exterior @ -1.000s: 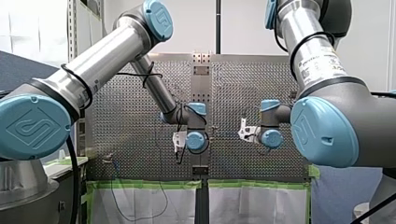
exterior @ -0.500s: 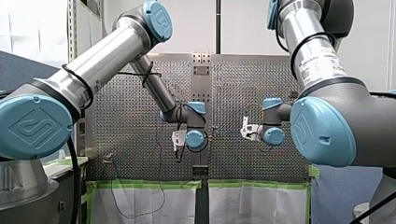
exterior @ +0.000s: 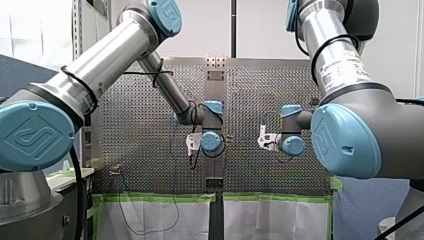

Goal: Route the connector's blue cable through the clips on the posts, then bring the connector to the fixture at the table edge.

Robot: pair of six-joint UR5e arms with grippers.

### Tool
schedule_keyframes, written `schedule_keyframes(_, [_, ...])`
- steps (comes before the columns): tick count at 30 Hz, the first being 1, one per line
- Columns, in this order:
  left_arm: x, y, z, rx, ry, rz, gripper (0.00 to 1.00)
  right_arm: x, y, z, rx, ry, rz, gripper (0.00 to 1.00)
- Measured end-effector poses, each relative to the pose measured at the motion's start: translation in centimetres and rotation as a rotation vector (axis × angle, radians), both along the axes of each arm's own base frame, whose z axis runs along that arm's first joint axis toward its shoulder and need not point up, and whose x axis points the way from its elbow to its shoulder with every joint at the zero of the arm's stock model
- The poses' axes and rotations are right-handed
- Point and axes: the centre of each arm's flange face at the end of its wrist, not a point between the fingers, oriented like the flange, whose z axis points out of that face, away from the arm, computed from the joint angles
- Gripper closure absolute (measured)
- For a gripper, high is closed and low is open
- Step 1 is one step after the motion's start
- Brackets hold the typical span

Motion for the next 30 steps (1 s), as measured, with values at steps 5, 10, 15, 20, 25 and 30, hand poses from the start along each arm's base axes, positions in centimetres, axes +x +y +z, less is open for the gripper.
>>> schedule_keyframes(5, [0.4, 0.3, 0.8, -0.006, -0.010, 0.006, 1.00, 0.0, 0.0, 0.0, -0.001, -0.001, 0.000, 1.00])
schedule_keyframes(10, [0.9, 0.5, 0.9, -0.008, -0.022, -0.001, 1.00, 0.0, 0.0, 0.0, -0.002, -0.001, 0.000, 1.00])
schedule_keyframes(15, [1.5, 0.7, 0.9, -0.012, -0.027, -0.014, 1.00, 0.0, 0.0, 0.0, -0.003, -0.001, 0.000, 1.00])
schedule_keyframes(20, [1.8, 0.8, 0.7, -0.016, -0.026, -0.023, 1.00, 0.0, -0.1, 0.1, -0.007, -0.002, 0.000, 1.00])
schedule_keyframes(25, [2.5, 0.9, -0.3, -0.016, -0.015, -0.023, 1.00, 0.0, -0.1, 0.1, -0.009, -0.003, 0.000, 1.00])
schedule_keyframes(30, [3.2, 0.8, -0.3, -0.026, -0.016, -0.031, 0.98, 0.0, -0.1, 0.1, -0.011, -0.004, 0.000, 1.00])
